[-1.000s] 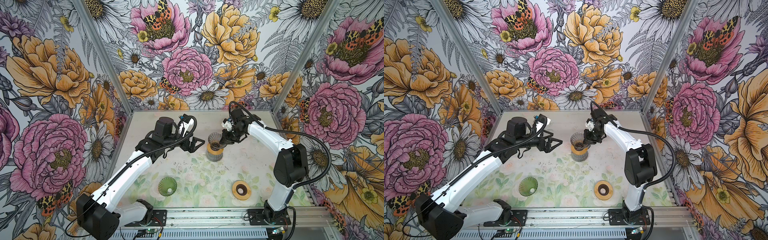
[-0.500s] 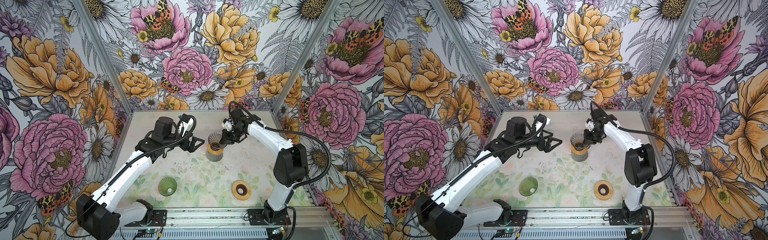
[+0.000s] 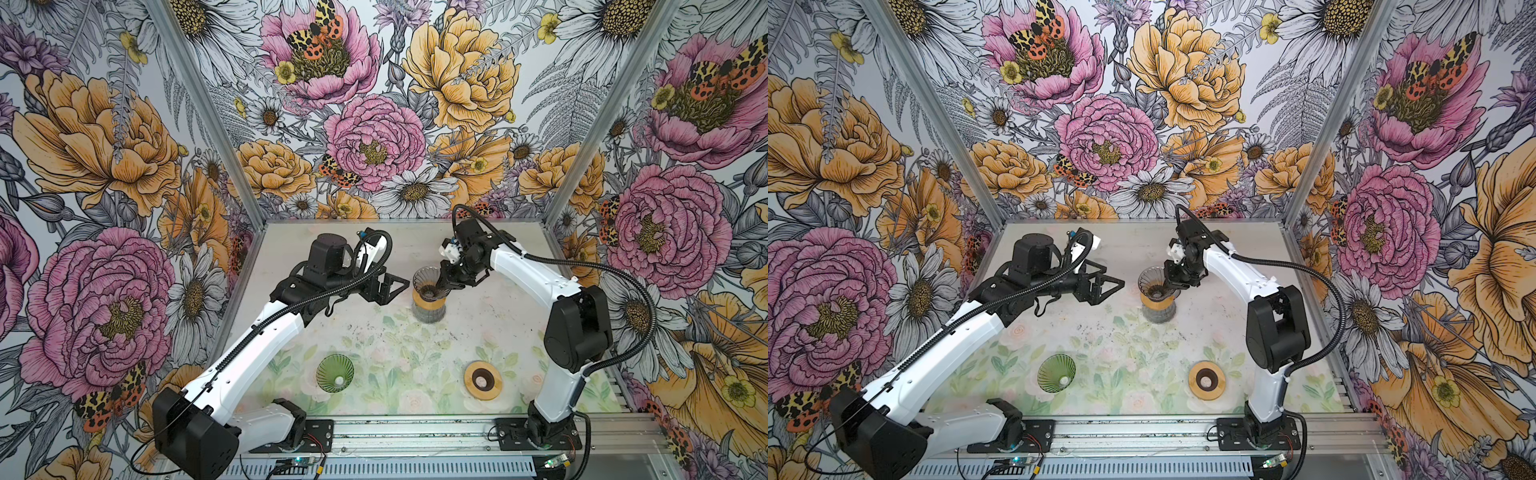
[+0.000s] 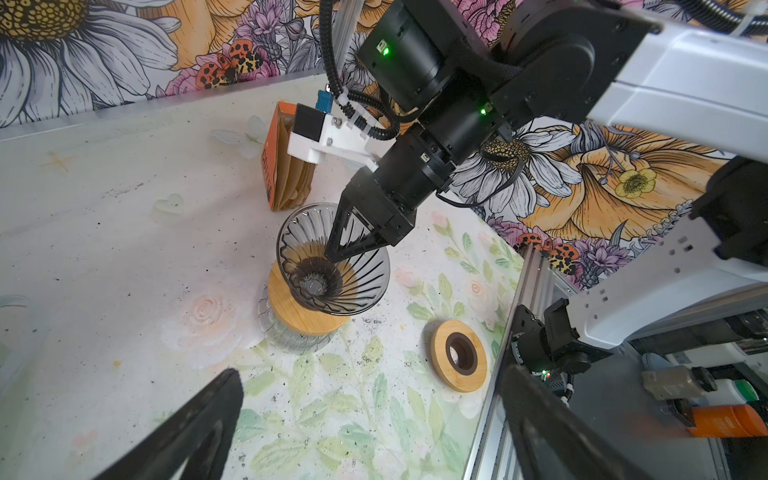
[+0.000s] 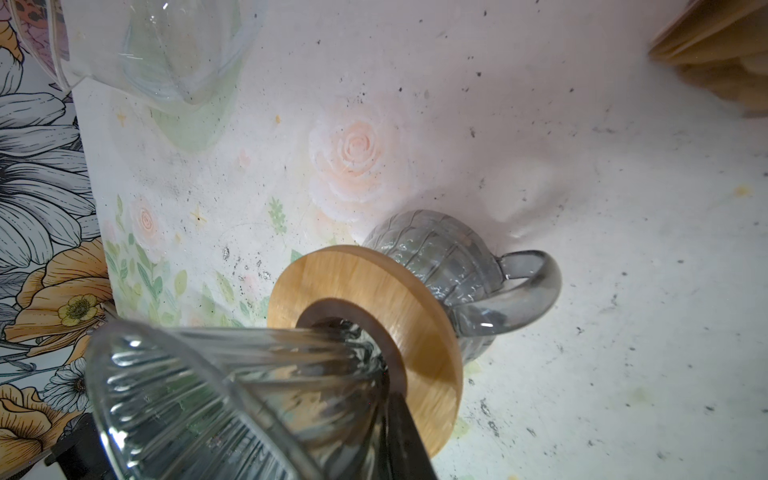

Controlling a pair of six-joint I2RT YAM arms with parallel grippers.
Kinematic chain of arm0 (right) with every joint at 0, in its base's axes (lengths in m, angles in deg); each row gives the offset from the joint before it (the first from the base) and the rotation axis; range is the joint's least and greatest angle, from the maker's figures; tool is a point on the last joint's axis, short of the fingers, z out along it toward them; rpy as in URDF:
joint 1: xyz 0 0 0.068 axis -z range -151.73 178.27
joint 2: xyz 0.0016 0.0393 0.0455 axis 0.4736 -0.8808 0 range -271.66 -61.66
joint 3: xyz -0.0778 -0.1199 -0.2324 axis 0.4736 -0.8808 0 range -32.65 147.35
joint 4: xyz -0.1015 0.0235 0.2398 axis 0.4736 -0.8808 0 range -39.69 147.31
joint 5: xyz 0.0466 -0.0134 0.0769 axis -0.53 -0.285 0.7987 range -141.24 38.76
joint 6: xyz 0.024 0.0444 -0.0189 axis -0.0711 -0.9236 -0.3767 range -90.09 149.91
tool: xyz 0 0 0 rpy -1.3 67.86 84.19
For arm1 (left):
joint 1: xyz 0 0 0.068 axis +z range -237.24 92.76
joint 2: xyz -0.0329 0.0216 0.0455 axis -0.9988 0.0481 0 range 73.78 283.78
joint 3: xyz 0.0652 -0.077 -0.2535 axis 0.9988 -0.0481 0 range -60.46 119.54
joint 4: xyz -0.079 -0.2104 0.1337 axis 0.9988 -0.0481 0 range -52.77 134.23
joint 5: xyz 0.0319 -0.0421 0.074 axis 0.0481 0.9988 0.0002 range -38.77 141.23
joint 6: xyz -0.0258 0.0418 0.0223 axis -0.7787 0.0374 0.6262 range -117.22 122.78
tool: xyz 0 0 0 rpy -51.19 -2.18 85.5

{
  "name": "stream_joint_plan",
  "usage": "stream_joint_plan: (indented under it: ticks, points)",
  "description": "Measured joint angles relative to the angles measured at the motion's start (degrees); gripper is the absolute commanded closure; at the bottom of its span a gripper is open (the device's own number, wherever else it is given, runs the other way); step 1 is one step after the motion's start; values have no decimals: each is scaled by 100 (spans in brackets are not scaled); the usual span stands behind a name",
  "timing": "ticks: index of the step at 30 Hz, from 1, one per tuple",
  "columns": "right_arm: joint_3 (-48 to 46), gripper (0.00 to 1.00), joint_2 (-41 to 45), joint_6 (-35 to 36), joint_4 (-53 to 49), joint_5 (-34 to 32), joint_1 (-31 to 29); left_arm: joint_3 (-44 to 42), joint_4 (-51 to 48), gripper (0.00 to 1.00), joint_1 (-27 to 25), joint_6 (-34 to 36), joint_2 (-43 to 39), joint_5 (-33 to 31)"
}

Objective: Place the coffee filter in the dripper
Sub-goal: 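Lower the glass dripper into the wooden ring hole with the right gripper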

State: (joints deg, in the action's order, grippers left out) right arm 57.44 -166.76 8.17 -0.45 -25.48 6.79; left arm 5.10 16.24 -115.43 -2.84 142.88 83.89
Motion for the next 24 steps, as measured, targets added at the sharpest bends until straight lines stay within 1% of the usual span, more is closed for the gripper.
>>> stream_joint_plan:
  ticks: [4, 13, 24]
  points:
    - [-2, 82, 0, -2, 35, -2, -11, 0, -2, 1, 0, 0, 0, 2]
    - [-20, 78, 2, 2, 44, -2, -9, 0, 0, 1, 0, 0, 0, 2]
    - [-120, 79, 66, 2, 63, -4, 7, 0, 0, 1, 0, 0, 2, 26]
